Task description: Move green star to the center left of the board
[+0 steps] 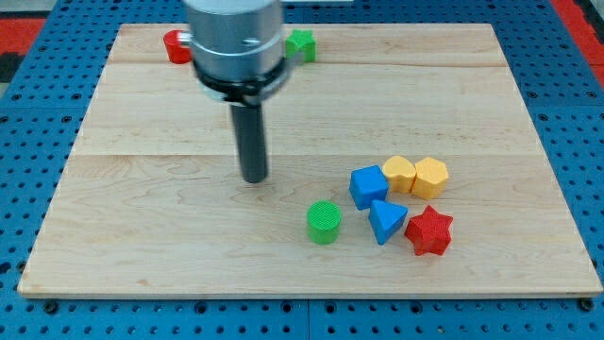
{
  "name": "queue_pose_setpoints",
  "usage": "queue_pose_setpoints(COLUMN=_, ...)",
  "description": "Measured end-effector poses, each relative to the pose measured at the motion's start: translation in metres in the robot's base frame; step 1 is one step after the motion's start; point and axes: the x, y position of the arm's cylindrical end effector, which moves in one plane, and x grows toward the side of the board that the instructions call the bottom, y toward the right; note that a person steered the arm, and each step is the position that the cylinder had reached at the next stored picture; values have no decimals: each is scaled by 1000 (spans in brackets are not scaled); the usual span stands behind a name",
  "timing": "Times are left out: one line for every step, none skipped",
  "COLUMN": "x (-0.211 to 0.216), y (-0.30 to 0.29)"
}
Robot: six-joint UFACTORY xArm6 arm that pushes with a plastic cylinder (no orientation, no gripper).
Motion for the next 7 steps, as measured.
queue_pose_setpoints(x=-44, y=6)
queue_pose_setpoints(x=-78, y=38)
queue_pose_setpoints(x=-110, y=77)
queue_pose_setpoints(x=-153, y=102)
queue_pose_setpoints(x=-202, y=102)
queue_pose_setpoints(x=-235, y=99)
queue_pose_setpoints(x=-236, y=71)
